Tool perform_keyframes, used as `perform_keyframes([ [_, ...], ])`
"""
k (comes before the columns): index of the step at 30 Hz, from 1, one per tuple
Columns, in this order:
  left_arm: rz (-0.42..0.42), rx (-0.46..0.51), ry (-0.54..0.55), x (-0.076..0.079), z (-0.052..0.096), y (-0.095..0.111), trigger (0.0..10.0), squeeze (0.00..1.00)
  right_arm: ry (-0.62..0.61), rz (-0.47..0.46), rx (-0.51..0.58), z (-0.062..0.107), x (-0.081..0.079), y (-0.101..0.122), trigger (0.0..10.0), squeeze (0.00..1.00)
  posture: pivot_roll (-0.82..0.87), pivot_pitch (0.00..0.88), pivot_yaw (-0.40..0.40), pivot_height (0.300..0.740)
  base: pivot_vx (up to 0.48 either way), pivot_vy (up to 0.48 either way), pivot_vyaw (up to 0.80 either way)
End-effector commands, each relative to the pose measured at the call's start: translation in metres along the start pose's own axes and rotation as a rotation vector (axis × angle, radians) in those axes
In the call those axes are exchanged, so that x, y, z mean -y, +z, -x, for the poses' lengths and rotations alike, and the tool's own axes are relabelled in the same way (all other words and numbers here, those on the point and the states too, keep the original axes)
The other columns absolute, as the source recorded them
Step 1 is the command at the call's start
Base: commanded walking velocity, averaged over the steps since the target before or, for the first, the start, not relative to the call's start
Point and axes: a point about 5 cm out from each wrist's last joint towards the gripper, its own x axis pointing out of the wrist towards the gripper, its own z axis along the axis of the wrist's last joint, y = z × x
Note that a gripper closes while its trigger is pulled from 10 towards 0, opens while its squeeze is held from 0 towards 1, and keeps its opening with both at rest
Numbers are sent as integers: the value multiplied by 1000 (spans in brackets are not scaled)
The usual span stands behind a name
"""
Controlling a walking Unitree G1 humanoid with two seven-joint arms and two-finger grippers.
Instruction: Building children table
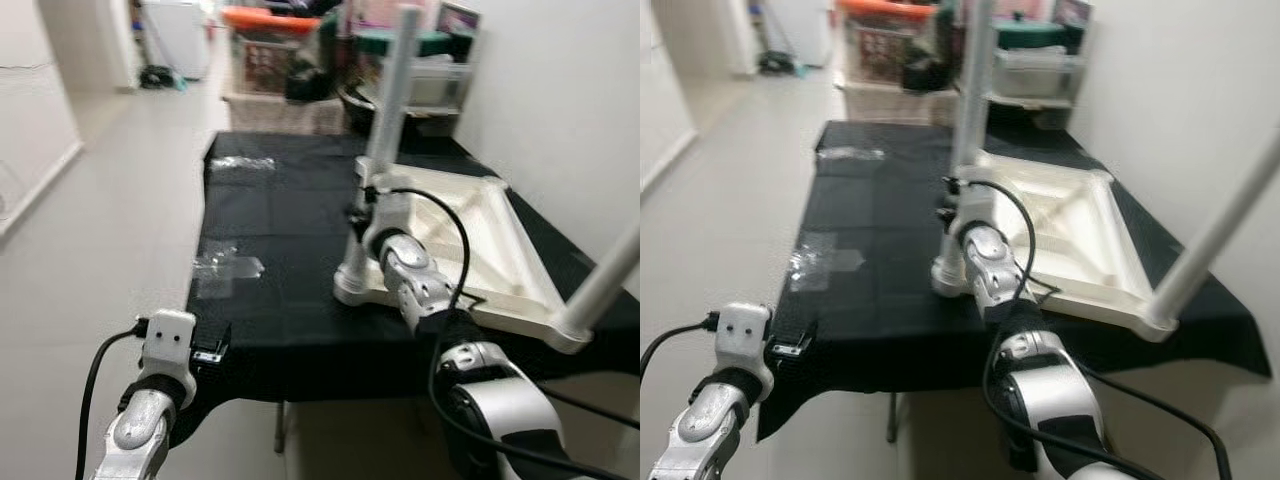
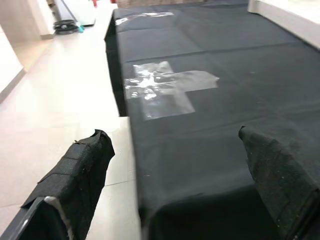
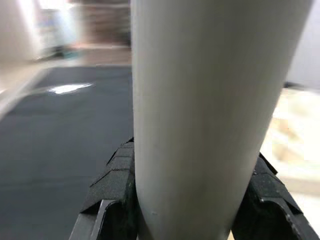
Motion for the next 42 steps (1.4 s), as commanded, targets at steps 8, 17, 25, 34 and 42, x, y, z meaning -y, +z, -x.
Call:
perform_keyframes([
  [8,-10,-3,-8,3,0,0,10000,0,205,-4,-59,26,-37,-22,10000,1000,53,0,-111,740,0,0,0],
  [17,0,-4,-3,1,2,-2,10000,0,646,-4,134,0,-26,44,10000,0,50,0,-123,740,0,0,0],
  [25,-3,-1,-7,0,0,0,10000,0,928,70,106,11,-25,39,8275,0,56,0,-121,740,0,0,0],
  [34,-10,2,-9,2,1,1,10000,0,552,124,-63,-5,-18,7,0,0,58,0,-113,740,0,0,0],
  [42,-10,0,-11,3,1,1,10000,0,-18,6,-163,9,-13,-17,4078,0,55,0,-106,740,0,0,0],
])
